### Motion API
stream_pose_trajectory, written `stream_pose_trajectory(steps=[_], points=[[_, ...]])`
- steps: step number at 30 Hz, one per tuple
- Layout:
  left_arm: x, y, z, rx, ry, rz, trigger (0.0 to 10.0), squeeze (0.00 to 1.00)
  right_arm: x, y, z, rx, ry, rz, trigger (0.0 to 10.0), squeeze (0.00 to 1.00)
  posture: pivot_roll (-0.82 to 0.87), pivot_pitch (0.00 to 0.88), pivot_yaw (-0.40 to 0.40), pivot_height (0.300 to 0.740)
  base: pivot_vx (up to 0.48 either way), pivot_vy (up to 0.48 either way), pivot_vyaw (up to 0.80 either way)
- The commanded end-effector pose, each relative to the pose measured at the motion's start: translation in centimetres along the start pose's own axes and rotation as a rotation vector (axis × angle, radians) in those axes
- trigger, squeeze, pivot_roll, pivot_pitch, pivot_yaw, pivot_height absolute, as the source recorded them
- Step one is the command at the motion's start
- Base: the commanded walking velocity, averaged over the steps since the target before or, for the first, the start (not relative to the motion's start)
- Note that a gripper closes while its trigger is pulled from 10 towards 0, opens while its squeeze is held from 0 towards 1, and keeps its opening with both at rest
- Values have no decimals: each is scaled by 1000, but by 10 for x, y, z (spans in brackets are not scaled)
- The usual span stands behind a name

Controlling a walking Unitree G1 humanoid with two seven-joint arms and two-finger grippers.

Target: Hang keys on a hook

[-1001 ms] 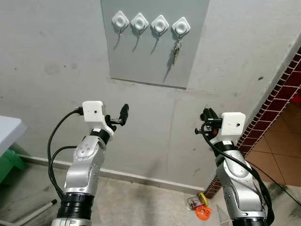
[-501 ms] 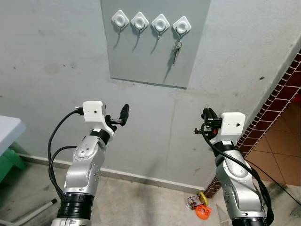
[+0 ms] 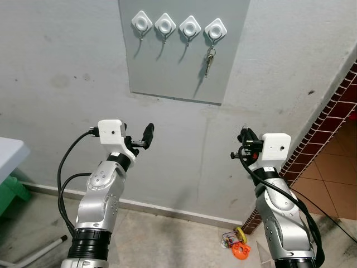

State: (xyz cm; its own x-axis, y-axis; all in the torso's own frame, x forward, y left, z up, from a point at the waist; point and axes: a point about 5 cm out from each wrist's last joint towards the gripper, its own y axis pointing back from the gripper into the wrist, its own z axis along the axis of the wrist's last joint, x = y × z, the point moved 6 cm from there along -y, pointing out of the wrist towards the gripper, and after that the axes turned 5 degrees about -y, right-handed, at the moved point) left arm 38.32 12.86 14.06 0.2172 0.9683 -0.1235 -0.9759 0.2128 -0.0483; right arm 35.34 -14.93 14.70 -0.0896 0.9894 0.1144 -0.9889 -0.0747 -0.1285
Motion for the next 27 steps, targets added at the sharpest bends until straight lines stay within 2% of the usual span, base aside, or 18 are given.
stream_pose_trajectory(steps=[1, 19, 23, 27], points=[[0, -1, 6, -12, -4, -4, 10000, 0, 1, 0, 4, -10, -1, 2, 10000, 0, -81, 0, -6, 740, 244, 0, 0], [-3, -2, 6, -16, -10, -14, 10000, 0, 3, 0, 2, -7, -2, 12, 10000, 0, -80, 0, -5, 740, 261, 0, 0], [-2, -1, 9, -34, -40, 13, 10000, 0, 4, 0, 2, -4, 0, 14, 10000, 0, -81, 0, -6, 740, 0, 0, 0], [-3, 0, 7, -28, -31, 9, 10000, 0, 4, 1, 1, 0, 3, 19, 10000, 0, -78, 0, -10, 740, 0, 0, 0]])
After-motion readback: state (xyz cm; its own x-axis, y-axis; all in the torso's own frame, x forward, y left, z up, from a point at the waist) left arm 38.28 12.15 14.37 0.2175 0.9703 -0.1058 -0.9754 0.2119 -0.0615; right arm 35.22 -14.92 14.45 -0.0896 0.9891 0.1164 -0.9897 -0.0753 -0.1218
